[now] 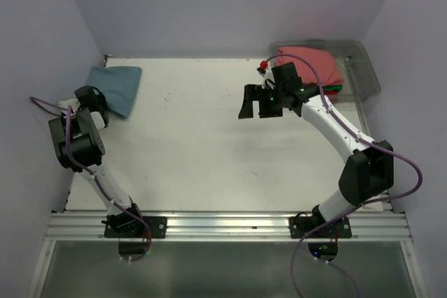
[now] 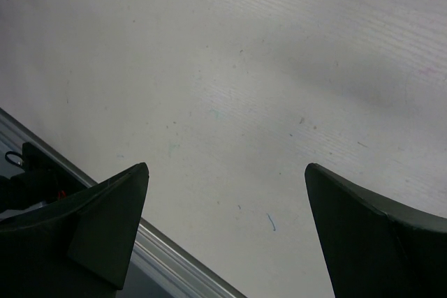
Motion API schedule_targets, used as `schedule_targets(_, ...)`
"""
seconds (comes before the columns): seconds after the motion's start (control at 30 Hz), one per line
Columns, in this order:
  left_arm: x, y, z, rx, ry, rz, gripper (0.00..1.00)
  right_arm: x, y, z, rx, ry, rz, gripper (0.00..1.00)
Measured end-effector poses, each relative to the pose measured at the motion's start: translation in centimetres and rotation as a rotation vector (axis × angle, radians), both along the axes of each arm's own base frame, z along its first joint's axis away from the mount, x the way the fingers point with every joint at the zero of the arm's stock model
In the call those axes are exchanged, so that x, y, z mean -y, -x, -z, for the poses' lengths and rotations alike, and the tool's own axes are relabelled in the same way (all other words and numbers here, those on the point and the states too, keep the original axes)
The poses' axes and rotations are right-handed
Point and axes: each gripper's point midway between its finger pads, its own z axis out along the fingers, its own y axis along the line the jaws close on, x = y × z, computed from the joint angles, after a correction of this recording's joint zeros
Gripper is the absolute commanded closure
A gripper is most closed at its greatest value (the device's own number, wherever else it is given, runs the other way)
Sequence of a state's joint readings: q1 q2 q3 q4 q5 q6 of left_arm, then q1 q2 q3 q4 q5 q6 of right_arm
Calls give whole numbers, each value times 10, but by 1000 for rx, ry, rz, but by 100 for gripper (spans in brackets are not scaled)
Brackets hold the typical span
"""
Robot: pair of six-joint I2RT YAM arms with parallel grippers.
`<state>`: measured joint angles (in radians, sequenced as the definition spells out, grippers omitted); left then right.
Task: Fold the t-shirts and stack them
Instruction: Put the neatly folded tshirt into the corner of the board with the left arm
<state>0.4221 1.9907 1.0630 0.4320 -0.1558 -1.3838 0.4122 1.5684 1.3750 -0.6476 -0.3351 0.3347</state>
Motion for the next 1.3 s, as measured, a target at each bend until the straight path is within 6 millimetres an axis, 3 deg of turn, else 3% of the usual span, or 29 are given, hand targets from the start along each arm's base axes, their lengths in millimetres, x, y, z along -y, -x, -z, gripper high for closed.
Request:
schedule_targets(0.1, -14, 5, -10, 20, -36, -59, 100, -3, -2, 6, -20, 2, -9, 1)
schedule_targets(0.2, -20, 1, -6, 23, -47, -76, 100, -5, -2, 7, -30, -2, -18, 1)
schedule_targets(0.43, -39, -48, 16, 54, -59, -85, 100, -7, 0, 5, -30, -3, -24, 1)
schedule_targets(0.63, -36, -77, 18, 73, -63, -75, 100, -7, 0, 5, -32, -2, -24, 1)
schedule_targets(0.93, -28, -78, 18, 80, -62, -63, 100, -9, 1, 6, -31, -3, -29, 1)
schedule_targets(1.0, -27, -79, 17, 85, -62, -59, 88, -9, 2, 7, -32, -2, -32, 1)
schedule_targets(1.03, -25, -79, 17, 85, -62, -57, 80, -9, 2, 9, -34, -1, -32, 1)
schedule_targets(1.07, -23, -79, 16, 88, -61, -52, 62, -10, 4, 10, -37, 1, -35, 1)
schedule_targets(1.2, -9, -76, 14, 90, -42, -20, 38, -8, 10, 14, -43, 4, -37, 1)
schedule_targets(1.23, -5, -75, 12, 94, -35, -8, 29, -8, 11, 15, -43, 3, -38, 1)
schedule_targets(1.27, 0, -75, 9, 96, -30, 3, 14, -7, 12, 15, -42, 3, -38, 1)
schedule_targets(1.3, 5, -74, 5, 98, -30, 16, 8, -7, 13, 15, -41, 2, -38, 1)
